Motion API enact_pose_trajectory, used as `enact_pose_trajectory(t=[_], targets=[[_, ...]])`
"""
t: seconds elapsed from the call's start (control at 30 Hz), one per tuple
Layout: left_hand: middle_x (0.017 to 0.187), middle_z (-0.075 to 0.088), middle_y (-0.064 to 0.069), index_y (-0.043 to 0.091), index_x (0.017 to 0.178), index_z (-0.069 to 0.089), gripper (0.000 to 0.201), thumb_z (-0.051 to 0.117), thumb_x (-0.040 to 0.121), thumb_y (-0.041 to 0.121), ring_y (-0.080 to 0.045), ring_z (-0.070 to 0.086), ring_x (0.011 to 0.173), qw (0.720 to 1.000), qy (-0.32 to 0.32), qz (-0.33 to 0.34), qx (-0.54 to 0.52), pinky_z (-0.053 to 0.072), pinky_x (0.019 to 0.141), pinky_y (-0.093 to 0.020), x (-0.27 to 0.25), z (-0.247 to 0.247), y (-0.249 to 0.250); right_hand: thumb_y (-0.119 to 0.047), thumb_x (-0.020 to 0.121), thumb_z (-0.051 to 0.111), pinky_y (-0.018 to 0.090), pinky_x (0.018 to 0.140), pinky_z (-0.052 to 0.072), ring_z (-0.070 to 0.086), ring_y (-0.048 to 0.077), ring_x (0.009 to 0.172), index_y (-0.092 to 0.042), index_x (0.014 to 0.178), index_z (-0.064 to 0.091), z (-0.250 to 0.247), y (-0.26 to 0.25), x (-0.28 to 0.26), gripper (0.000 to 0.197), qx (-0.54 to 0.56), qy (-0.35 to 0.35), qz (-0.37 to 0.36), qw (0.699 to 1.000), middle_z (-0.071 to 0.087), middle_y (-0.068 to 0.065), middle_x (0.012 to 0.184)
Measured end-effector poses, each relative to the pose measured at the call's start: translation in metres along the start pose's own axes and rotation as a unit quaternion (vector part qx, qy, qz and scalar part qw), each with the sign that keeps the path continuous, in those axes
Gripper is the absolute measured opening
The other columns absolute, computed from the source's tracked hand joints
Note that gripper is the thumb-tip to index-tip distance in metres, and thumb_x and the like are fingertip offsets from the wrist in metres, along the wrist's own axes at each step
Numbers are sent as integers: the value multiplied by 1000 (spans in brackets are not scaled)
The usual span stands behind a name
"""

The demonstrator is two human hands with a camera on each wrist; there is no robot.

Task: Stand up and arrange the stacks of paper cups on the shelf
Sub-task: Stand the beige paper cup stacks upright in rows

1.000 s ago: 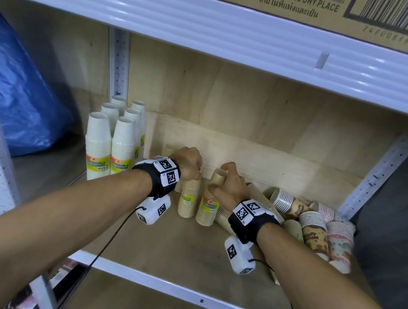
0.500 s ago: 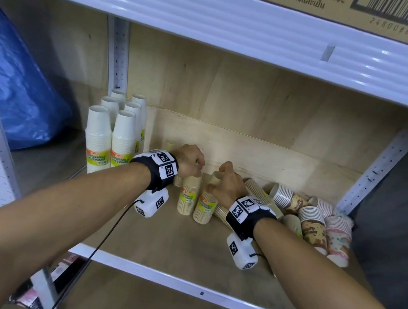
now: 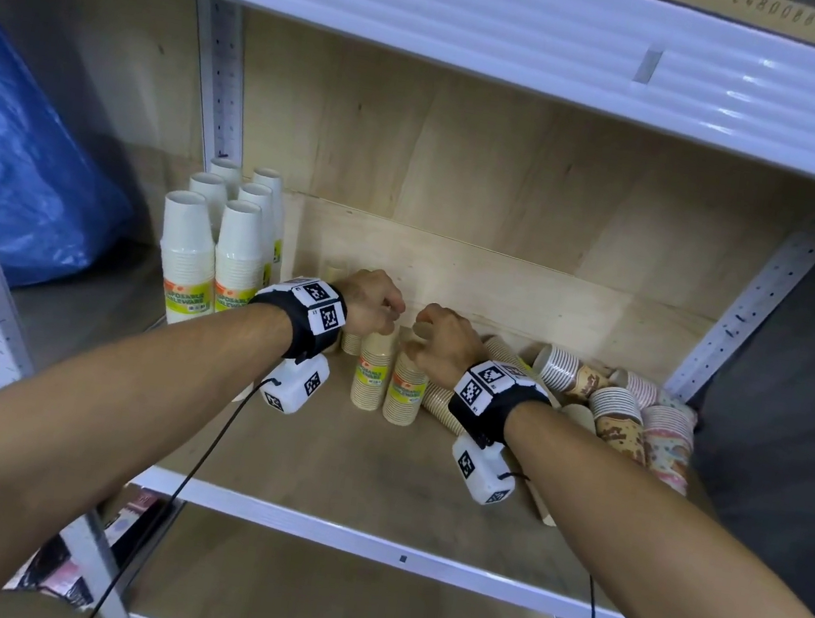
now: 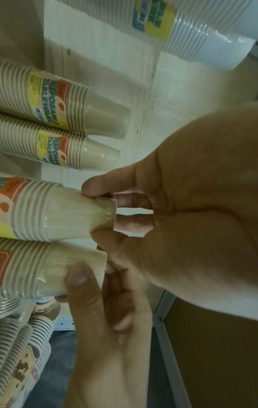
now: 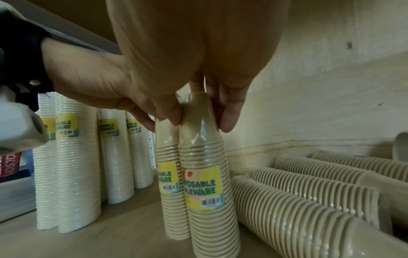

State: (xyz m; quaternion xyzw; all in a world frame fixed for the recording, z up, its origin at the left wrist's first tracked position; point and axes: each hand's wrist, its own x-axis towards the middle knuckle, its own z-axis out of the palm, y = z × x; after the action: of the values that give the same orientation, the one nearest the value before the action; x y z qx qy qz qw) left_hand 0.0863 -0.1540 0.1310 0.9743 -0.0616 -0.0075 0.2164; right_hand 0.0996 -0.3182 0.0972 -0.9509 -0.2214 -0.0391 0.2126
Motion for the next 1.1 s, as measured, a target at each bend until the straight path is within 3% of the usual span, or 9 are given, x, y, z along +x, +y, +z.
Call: enact_pose_trajectory(t=[0.23, 0.5, 0.67, 0.8, 0.9, 1.1], targets=[[122, 63, -3, 12, 123, 67, 37, 69, 86, 15, -18, 57, 109, 1000, -3, 3, 5, 42, 81, -23, 0, -3, 0, -24, 83, 65, 25, 77, 42, 60, 23, 111, -14, 118, 59, -3, -1, 1, 37, 12, 3, -1, 1000, 65, 5, 119], [118, 58, -1, 19, 120, 66, 37, 71, 84, 13, -19, 57, 106, 999, 10, -23, 22, 43, 78, -24, -2, -14, -7, -22, 82, 67, 37, 89, 53, 60, 25, 113, -14, 119, 59, -7, -16, 12, 39, 37, -11, -18, 999, 64, 8, 123], [118, 62, -4, 16, 115, 68, 30, 71, 85, 12, -21, 60, 105, 998, 31, -55, 19, 50, 81, -27, -6, -21, -18, -18, 84, 65, 34, 91, 51, 59, 27, 115, -11, 121, 57, -3, -27, 22, 38, 50, -11, -31, 998, 63, 9, 124], [115, 63, -4, 14, 112, 68, 26, 67, 87, 8, -22, 61, 104, 996, 41, -80, 28, 46, 76, -25, -6, -22, -27, -17, 85, 65, 27, 84, 46, 58, 27, 115, -12, 124, 56, 5, -38, 32, 41, 59, -10, -30, 998, 61, 10, 127], [114, 63, -4, 17, 102, 67, 17, 64, 88, 9, -23, 61, 99, 992, 54, -101, 54, 45, 72, -27, -5, -19, -36, -17, 86, 65, 29, 89, 46, 57, 28, 118, -13, 128, 54, 11, -45, 39, 43, 62, -9, -33, 998, 59, 9, 130], [112, 64, -8, 12, 102, 68, 18, 58, 89, 6, -27, 61, 101, 984, 93, -125, 91, 47, 73, -29, -1, -14, -47, -17, 86, 64, 34, 95, 49, 56, 29, 119, -13, 127, 55, 19, -50, 51, 43, 69, -9, -39, 997, 59, 9, 131]])
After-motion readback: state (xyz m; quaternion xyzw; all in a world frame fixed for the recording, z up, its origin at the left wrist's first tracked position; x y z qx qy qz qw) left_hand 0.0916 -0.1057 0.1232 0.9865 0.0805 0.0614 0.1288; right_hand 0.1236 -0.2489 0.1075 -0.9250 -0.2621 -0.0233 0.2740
